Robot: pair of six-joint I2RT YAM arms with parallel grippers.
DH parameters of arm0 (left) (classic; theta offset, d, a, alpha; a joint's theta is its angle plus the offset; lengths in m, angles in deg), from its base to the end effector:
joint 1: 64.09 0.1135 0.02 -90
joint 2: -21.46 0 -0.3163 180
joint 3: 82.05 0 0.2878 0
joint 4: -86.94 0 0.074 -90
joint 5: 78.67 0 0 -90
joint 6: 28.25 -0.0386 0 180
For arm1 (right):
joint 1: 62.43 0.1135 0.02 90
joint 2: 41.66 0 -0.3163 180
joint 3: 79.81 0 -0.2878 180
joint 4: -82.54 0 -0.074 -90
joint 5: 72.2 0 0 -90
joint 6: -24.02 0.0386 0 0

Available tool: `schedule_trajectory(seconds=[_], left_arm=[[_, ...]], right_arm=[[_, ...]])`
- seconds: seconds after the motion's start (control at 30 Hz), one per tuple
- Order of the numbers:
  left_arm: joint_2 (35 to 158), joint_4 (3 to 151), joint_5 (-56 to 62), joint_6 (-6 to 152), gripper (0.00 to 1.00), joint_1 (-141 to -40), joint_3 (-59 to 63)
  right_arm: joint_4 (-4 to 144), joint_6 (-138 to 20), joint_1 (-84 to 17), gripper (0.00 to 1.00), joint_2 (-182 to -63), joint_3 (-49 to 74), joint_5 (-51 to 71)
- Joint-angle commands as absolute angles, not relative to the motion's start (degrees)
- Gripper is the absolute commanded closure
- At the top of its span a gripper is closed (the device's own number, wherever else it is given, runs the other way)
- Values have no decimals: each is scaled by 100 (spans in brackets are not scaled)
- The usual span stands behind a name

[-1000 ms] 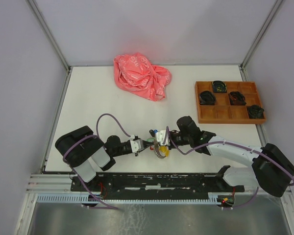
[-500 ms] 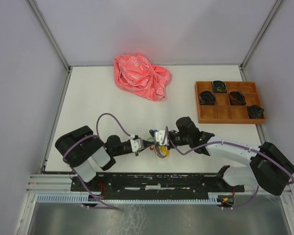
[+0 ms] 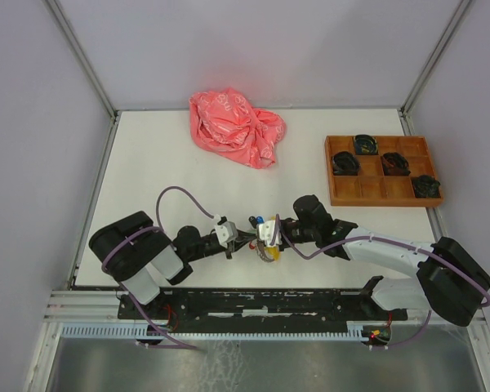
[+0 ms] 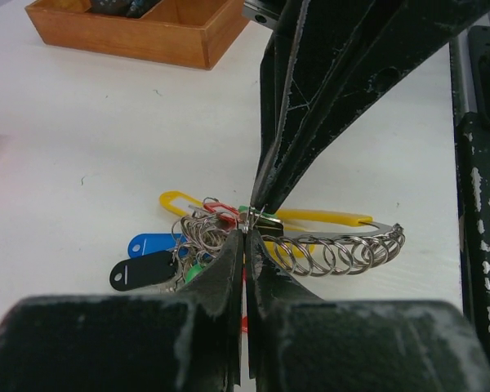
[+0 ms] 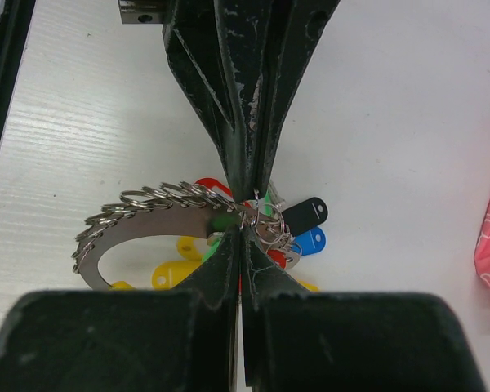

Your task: Put the keys on the keyring

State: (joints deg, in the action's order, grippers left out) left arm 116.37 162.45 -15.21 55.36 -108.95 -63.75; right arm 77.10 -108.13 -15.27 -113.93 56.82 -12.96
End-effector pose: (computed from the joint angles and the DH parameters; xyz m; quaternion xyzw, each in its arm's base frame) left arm 0.1454 -0.1690 0.1466 0.4454 0.5569 -0.3793 0.5896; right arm 0.1651 0.2071 0.2152 -0.6874 0.5195 0.2540 0.4394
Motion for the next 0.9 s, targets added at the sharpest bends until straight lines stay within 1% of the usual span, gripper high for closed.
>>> schedule_trajectory(seconds=[0.0,0.33,0.5,0.7,0.87], left_arm=[[11333,17399,-1059,6199,97,-10925,-6404],[10924,17399,-743,7010,97,-10942,-6434],[11031,17403,-769,7115,97,-10942,-6464],[11181,17404,-906,7127,86,-10938,-6492],[11270,17403,-890,7086,80,-10944,-6492]], right_arm=[[7715,-11067,-1481,100,-11303,5639,-1279],[7863,-11332,-1479,100,-11271,5824,-961],[7800,-11507,-1479,99,-11236,5677,-875],[7261,-11885,-1479,99,-11157,5394,-930],[6833,-12083,-1479,99,-11067,5291,-927]])
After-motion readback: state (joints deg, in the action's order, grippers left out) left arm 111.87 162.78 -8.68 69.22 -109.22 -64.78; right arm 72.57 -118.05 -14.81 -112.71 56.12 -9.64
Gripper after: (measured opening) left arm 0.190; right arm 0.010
